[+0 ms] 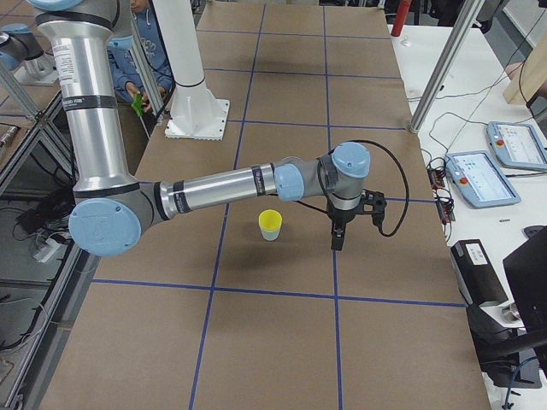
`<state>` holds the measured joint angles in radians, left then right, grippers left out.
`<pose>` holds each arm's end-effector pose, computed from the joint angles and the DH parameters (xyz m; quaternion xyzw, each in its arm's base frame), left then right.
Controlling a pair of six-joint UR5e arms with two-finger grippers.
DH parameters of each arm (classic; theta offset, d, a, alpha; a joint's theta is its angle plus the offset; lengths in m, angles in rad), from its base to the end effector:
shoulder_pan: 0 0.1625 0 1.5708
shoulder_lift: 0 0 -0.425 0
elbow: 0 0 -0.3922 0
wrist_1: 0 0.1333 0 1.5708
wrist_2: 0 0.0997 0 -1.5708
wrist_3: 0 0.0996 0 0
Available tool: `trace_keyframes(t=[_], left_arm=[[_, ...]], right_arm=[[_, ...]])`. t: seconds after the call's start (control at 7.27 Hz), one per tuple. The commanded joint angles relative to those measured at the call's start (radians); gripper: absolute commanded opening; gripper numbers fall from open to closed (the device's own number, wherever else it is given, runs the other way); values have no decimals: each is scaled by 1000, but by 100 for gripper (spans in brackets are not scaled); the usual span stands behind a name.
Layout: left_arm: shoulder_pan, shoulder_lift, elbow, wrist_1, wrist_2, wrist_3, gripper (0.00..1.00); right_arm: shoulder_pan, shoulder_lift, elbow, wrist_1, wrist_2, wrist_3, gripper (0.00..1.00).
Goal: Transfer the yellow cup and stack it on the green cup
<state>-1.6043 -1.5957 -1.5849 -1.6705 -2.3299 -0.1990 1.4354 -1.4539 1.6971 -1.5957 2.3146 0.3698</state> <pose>-0.0818 -0.5088 0.6298 0.0336 0.3737 -0.0820 0.9233 -0.0081 -0.5473 0.5401 0.0080 -0.3751 0.0690 0.9244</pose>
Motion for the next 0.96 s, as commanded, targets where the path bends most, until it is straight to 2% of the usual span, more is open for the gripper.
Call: trace_keyframes(t=[0.0,0.28,0.55,0.69,0.83], left_arm=[[79,3,-51,14,29,-127,100],[90,48,-101,5,27,-115,100],[89,141,-112,-82,14,1,100],[87,166,-121,-87,15,13,100],[87,201,-186,-89,20,15,100]], right_arm=[[0,-29,22,0,6,-2,100],[0,-49,50,0,-3,-3,100],[0,-68,56,0,-8,-5,100],[2,-88,62,2,-8,-14,100],[2,-121,97,0,-8,-20,100]])
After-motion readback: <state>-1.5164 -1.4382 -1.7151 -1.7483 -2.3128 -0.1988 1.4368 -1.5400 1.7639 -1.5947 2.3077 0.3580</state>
